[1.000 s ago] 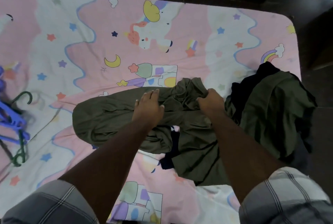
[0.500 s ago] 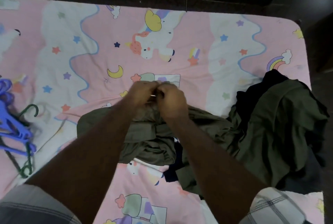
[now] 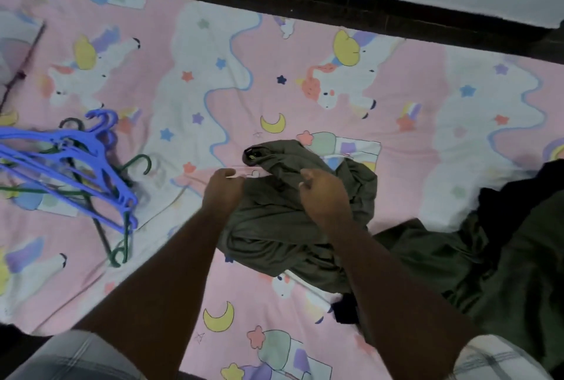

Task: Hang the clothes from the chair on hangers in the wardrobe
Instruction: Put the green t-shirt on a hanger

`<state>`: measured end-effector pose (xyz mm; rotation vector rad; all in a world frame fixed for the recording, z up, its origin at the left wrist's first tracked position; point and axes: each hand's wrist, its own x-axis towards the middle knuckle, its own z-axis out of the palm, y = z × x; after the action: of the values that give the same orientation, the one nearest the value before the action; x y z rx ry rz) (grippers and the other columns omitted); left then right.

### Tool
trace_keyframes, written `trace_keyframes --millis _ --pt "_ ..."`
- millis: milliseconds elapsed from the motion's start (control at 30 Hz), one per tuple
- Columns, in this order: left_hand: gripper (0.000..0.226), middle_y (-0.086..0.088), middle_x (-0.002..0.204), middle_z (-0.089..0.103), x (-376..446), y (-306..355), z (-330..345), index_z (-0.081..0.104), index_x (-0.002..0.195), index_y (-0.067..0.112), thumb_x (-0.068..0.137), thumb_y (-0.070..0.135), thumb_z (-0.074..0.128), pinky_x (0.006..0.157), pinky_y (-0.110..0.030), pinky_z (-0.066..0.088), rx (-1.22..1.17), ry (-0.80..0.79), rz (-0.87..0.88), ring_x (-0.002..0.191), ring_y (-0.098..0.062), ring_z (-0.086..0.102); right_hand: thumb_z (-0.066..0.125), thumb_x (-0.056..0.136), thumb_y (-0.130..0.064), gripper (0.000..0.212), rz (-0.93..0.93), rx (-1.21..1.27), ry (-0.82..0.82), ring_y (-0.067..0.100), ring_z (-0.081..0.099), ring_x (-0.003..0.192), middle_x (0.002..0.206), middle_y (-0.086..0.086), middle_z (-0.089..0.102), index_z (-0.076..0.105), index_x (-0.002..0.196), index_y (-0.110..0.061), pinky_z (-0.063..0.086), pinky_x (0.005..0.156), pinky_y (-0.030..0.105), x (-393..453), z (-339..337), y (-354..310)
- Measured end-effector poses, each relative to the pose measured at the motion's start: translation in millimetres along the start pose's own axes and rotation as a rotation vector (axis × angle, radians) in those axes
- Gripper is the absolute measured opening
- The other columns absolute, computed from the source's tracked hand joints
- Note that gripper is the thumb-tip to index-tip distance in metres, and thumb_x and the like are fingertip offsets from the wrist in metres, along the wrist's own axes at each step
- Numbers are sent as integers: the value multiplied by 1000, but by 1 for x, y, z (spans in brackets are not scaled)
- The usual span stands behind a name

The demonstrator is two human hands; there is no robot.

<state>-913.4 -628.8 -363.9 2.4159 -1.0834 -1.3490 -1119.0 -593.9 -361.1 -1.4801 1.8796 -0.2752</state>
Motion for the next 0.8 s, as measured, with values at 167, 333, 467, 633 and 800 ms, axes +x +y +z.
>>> trace_keyframes --millis 167,333,467,633,800 --pt "28 0 98 73 -7 -12 6 71 105 20 86 39 65 83 -30 50 -58 -46 36 94 -23 67 59 95 -27 53 40 -190 -42 33 50 130 140 12 56 48 145 -12 44 104 42 39 10 7" --pt "18 1 83 70 2 -23 10 73 107 15 95 25 64 83 -36 56 -169 -60 40 79 -20 65 61 93 -26 47 -64 -394 -76 35 52 122 132 15 58 53 136 -10 47 96 42 64 34 3" --pt "8 -1 86 72 10 -32 3 71 92 22 94 27 65 89 -47 57 -244 -105 14 87 -28 71 50 93 -10 26 10 -413 -142 33 61 107 115 15 66 64 116 -7 48 88 36 61 45 -1" --pt "23 -8 99 72 13 -42 -15 71 97 15 98 30 54 89 -43 52 -280 -21 33 94 -31 66 52 89 -20 25 -281 -52 -204 35 69 84 90 15 72 73 96 -7 57 82 39 -35 90 -83" --pt "26 -20 77 63 20 -77 -37 58 62 18 83 30 49 73 -48 50 -355 64 -71 74 -28 54 58 88 -18 23 -237 60 -267 27 68 91 96 12 75 75 99 -8 52 88 38 -31 86 -106"
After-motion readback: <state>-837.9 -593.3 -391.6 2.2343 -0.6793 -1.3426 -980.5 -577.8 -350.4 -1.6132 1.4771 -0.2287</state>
